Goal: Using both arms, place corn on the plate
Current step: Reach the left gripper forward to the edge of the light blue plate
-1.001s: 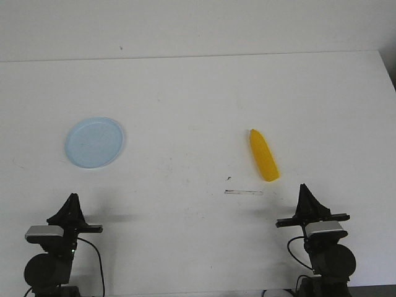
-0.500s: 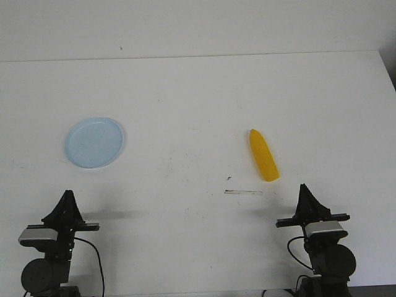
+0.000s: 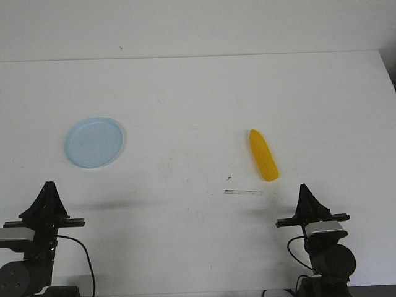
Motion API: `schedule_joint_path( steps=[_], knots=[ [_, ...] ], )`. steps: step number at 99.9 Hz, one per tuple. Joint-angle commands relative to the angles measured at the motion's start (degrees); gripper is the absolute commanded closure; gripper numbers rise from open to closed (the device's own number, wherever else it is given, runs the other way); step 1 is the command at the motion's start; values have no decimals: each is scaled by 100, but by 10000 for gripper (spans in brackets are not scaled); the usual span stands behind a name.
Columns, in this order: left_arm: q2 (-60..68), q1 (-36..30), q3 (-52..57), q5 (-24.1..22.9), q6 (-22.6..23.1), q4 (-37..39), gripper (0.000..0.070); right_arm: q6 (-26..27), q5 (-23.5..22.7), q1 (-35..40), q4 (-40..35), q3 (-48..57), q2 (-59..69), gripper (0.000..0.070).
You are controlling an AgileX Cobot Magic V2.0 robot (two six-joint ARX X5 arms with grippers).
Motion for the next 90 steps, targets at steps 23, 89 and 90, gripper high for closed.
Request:
schedule_joint_path(
  steps=[23,89,90],
  knots=[
    [1985,0,1561,-15,-28,-903,698,37,0,11,59,-9,-2,685],
    [7368,581,5064,1394,-142,-4876,698,37,0,11,59,-9,-2,685],
    [7440,621,5143,1425,-188,-4970,698,37,0,11,59,-9,0,685]
  ],
)
